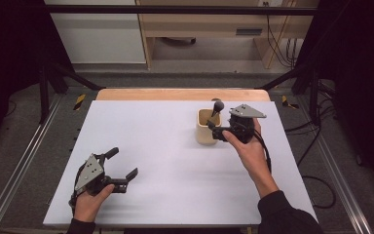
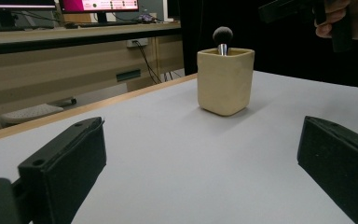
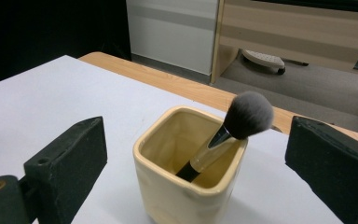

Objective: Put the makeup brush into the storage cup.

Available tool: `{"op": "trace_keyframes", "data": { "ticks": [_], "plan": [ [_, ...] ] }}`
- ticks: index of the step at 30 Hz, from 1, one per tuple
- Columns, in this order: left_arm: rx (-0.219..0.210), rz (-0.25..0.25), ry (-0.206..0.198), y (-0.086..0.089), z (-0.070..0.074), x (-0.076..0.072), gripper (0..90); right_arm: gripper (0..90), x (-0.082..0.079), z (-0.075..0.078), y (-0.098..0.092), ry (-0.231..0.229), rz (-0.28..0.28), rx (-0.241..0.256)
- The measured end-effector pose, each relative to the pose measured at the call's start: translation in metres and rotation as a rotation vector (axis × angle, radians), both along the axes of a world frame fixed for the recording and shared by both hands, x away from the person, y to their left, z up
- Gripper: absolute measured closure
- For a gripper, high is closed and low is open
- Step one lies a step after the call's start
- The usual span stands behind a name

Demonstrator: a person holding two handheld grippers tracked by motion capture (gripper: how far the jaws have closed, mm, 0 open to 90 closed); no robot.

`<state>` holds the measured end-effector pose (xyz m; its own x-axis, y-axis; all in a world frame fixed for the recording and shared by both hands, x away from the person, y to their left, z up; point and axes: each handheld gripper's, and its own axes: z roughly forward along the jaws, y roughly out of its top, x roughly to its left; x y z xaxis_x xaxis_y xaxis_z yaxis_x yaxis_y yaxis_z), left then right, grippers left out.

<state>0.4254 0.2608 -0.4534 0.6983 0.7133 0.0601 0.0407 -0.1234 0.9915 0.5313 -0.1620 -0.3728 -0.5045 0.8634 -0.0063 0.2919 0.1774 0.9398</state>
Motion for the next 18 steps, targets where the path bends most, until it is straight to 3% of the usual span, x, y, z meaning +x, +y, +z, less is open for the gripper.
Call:
{"op": "trace_keyframes", "data": {
  "ticks": [18],
  "plan": [
    [-0.001,0.000,0.000,0.000,0.000,0.000,0.9,5.1,-0.024,-0.019,-0.019,0.029,-0.011,0.008]
  ]
}}
